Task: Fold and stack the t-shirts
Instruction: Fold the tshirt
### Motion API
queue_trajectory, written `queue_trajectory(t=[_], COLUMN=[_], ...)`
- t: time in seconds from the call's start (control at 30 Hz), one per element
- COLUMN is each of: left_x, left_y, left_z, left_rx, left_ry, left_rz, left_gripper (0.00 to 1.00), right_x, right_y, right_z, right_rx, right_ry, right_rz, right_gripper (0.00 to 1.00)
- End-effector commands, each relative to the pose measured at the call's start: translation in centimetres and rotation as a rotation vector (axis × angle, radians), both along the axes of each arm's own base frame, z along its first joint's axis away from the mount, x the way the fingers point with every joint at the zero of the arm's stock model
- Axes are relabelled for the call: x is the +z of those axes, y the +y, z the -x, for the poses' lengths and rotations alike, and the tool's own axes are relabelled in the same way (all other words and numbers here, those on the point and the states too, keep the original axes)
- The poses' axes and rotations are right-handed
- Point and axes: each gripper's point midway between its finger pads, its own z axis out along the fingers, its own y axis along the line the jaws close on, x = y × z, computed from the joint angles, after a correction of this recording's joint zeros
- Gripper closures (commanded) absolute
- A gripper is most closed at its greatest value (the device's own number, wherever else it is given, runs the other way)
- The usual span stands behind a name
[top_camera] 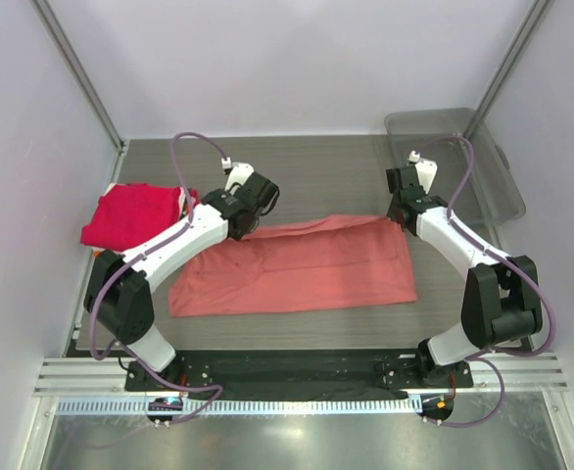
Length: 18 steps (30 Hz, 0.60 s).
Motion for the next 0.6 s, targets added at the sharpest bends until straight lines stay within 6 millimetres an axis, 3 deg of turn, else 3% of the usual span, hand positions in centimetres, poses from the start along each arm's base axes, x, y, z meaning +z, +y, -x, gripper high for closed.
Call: queue_trajectory(t=[0.0, 0.33, 0.57], left_x=[0.7, 0.2, -4.3], left_y=[1.4, 1.1, 0.7], left_z=[1.9, 4.9, 7.3], left_rx=[0.074, 0.061, 0.052], left_ry=[-0.024, -0.035, 0.035], left_rz=[-0.035, 0.009, 0.028], left_gripper=[1.0, 1.0, 0.99], right_x=[1.7, 1.0, -1.4], right_y=[-0.2, -0.9, -0.7], right_z=[-0.1, 3.1, 5.2], right_rx=[-0.027, -0.058, -0.093], right_ry=[-0.074, -0.1, -0.12], right_rz=[-0.018, -0.048, -0.115], right_gripper=[0.99, 0.99, 0.99])
